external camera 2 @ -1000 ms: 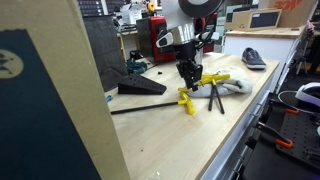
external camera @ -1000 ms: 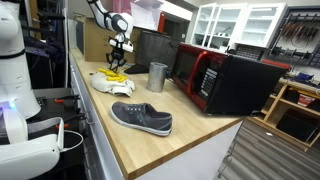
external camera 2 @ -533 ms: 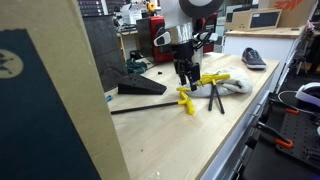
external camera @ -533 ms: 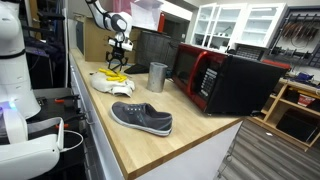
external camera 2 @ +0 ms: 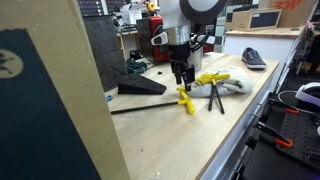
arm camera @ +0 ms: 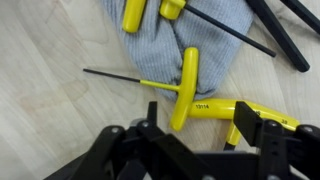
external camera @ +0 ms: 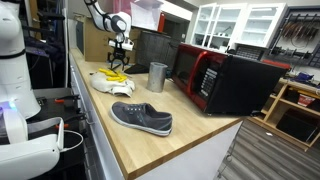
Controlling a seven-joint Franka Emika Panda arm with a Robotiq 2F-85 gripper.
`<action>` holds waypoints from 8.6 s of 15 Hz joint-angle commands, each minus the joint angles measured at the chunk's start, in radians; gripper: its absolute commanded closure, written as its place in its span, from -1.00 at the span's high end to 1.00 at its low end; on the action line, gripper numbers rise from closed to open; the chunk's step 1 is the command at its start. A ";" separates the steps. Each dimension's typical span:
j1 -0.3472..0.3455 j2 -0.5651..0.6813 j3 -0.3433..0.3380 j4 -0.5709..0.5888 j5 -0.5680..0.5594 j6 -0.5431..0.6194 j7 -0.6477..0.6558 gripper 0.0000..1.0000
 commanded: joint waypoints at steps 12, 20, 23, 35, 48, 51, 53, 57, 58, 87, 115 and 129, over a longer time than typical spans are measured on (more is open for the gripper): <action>-0.002 -0.031 0.003 -0.067 -0.091 0.143 0.155 -1.00; 0.001 -0.033 -0.005 -0.072 -0.104 0.136 0.218 0.13; 0.004 -0.030 -0.012 -0.073 -0.127 0.142 0.277 -0.44; 0.010 -0.033 -0.016 -0.072 -0.180 0.129 0.398 -1.00; -0.019 0.037 -0.037 -0.026 -0.047 0.134 0.507 0.16; -0.023 0.043 -0.032 -0.025 -0.009 0.144 0.493 0.14; -0.023 0.040 -0.027 -0.028 0.014 0.147 0.486 -0.14; -0.024 0.032 -0.024 -0.032 0.031 0.163 0.479 -0.74; -0.024 0.027 -0.023 -0.035 0.035 0.166 0.478 -0.88; -0.043 0.059 -0.027 -0.017 0.096 0.226 0.469 -0.92; 0.010 -0.369 -0.038 -0.232 0.068 -0.021 -0.603 -0.92; 0.078 -0.451 -0.091 -0.356 0.020 0.054 -0.900 -0.92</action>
